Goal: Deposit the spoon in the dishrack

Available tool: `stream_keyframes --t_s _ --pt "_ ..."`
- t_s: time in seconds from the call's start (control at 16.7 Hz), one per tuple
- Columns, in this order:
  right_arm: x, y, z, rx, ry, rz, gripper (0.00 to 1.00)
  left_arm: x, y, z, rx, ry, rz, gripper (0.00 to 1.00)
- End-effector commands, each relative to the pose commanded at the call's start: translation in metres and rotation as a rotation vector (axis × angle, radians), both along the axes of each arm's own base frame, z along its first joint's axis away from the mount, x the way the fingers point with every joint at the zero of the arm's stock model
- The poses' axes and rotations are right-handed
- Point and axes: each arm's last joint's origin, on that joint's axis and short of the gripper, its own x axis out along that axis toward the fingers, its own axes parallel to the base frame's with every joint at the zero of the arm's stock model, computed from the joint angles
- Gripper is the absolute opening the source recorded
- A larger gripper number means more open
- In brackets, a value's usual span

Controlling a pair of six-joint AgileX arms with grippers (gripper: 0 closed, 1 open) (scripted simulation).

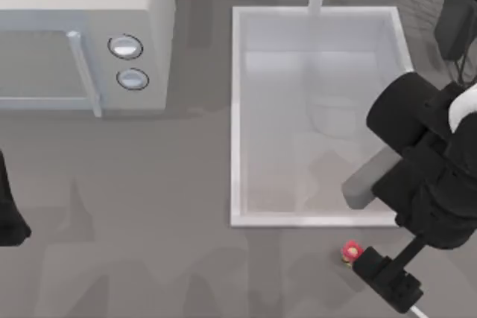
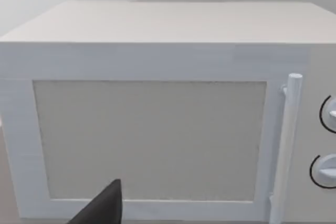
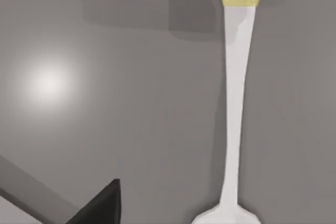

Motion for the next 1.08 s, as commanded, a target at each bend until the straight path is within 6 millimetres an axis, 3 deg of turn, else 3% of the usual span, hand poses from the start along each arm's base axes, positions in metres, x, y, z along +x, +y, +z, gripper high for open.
stream_keyframes --t_s 0.18,0.6,0.96,1.08 --pt "0.002 0.002 -0.018 -0.003 0.004 0.004 1.0 0.0 0.0 0.0 0.0 0.0 0.0 1.0" --pt "0.001 0.003 -0.092 0.002 -0.003 0.005 1.0 0.0 0.0 0.0 0.0 0.0 0.0 1.0" --pt "0.0 0.002 -0.099 -0.001 0.001 0.005 1.0 0.0 0.0 0.0 0.0 0.0 0.0 1.0" --pt "0.0 0.002 -0.099 -0.001 0.001 0.005 0.85 0.0 0.0 0.0 0.0 0.0 0.0 1.0"
